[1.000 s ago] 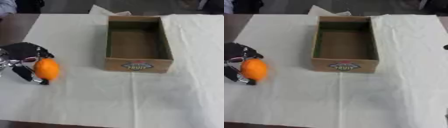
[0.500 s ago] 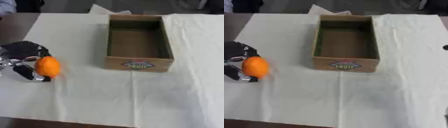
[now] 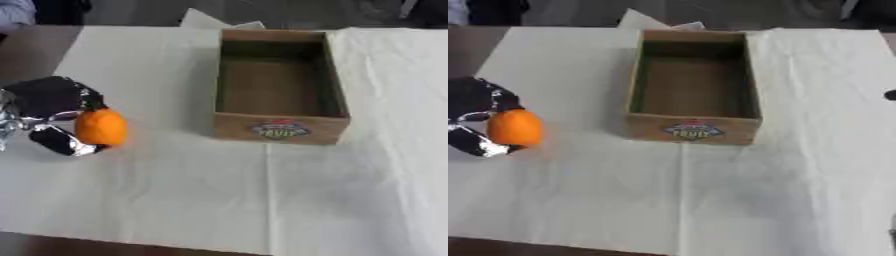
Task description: Pick up objects on the table and place them in the box.
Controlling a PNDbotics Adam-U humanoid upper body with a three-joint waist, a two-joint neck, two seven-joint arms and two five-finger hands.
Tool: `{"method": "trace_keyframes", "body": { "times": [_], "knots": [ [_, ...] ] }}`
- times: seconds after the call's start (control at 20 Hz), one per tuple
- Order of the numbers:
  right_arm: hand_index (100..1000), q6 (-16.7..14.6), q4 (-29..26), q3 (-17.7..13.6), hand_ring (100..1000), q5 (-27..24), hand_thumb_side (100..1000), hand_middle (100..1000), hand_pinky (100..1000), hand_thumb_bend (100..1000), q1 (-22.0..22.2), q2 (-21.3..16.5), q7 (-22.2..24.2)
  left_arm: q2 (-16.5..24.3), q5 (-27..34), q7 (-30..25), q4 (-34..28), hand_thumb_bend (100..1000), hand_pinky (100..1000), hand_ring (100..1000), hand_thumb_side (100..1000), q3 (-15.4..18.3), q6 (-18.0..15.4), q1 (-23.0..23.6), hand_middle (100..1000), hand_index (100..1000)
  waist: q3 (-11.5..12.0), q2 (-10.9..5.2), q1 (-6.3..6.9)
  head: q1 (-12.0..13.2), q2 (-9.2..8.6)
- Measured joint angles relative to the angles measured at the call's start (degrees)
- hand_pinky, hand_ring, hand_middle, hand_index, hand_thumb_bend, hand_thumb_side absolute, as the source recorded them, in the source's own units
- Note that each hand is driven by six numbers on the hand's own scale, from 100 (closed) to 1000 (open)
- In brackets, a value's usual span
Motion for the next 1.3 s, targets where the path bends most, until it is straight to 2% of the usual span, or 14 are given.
{"method": "trace_keyframes", "body": {
  "times": [0.2, 0.35, 0.55, 0.8, 1.05, 1.3],
  "knots": [
    [781, 0.0, 0.0, 0.0, 914, -0.01, 944, 540, 870, 100, 0.0, 0.0, 0.0, 0.01, 1.67, -0.01, -0.02, 100, 317, 516, 487, 0.0, -0.21, 0.12, 517, 731, 0.0, -0.18, 0.01, -0.13, 0.0],
    [781, 0.0, 0.0, 0.0, 914, -0.02, 944, 540, 870, 100, 0.0, 0.0, 0.0, 0.01, 3.7, -0.08, -0.03, 100, 293, 499, 421, 0.01, -0.31, 0.12, 502, 713, -0.01, -0.2, 0.01, -0.21, 0.0],
    [781, -0.01, 0.0, -0.01, 913, -0.02, 944, 540, 869, 100, 0.0, 0.0, -0.02, 0.0, 6.37, -0.19, -1.19, 100, 265, 482, 395, 0.52, -0.12, -0.51, 483, 695, -0.02, -0.22, 0.0, -0.48, 0.01],
    [781, -0.1, 0.0, -0.01, 909, -0.06, 941, 540, 868, 100, -0.04, -0.01, -0.06, -1.37, 10.19, -0.72, -4.56, 100, 229, 465, 373, 1.46, 1.68, -4.4, 462, 674, -0.71, -0.28, 0.0, -1.7, 0.27],
    [781, -0.66, 0.0, -0.01, 906, -0.43, 937, 541, 865, 100, -0.67, -0.03, -0.27, -5.34, 11.89, -2.42, -7.49, 100, 206, 458, 359, 2.47, 5.49, -8.91, 453, 666, -2.73, -0.17, -0.19, -2.99, 0.06],
    [780, -1.25, 0.0, 0.01, 903, -0.93, 935, 540, 864, 100, -1.63, -0.03, -0.5, -9.02, 10.69, -1.8, -9.42, 100, 182, 455, 362, 2.86, 10.13, -13.17, 446, 661, -4.96, 0.56, -0.24, -2.05, -0.6]
  ]
}}
